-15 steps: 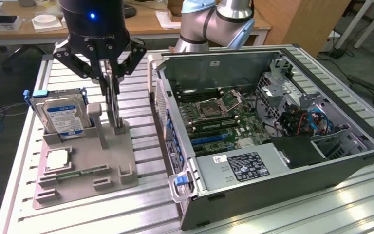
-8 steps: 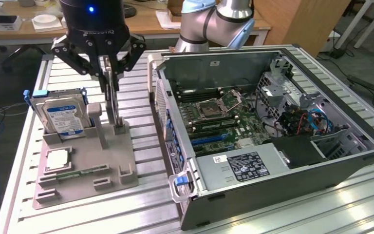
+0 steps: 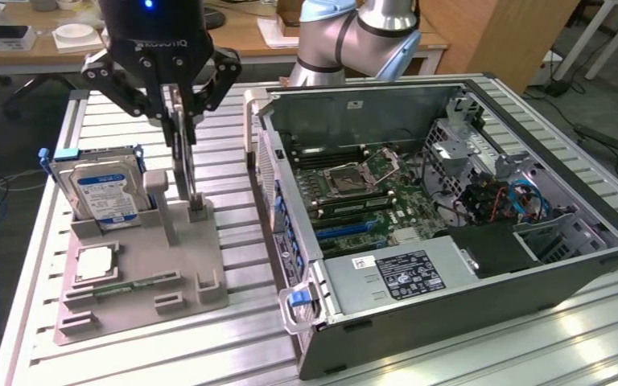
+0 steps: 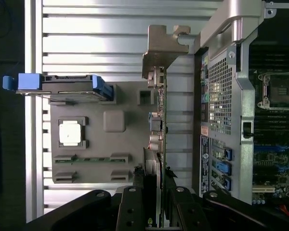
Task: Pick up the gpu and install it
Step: 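Pick up the gpu and move the gpu toward the slot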
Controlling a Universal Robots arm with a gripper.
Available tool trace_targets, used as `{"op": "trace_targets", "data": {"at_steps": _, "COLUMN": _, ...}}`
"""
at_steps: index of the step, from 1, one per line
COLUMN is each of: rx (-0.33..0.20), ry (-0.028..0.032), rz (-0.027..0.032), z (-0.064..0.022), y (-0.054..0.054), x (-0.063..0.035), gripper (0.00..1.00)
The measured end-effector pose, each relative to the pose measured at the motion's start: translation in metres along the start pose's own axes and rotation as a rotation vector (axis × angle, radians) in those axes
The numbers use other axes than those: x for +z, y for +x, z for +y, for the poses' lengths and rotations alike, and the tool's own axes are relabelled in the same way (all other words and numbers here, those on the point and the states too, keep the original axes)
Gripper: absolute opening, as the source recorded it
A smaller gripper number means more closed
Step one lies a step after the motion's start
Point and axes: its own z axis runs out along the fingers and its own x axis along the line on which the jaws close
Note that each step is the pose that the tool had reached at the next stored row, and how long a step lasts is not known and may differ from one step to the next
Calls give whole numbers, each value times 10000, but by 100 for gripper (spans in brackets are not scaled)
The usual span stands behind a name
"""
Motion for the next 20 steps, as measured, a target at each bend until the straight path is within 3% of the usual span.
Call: {"op": "trace_targets", "data": {"at_steps": 20, "rx": 0, "ry": -5, "rz": -1, "z": 10, "y": -1, "x": -181, "gripper": 26}}
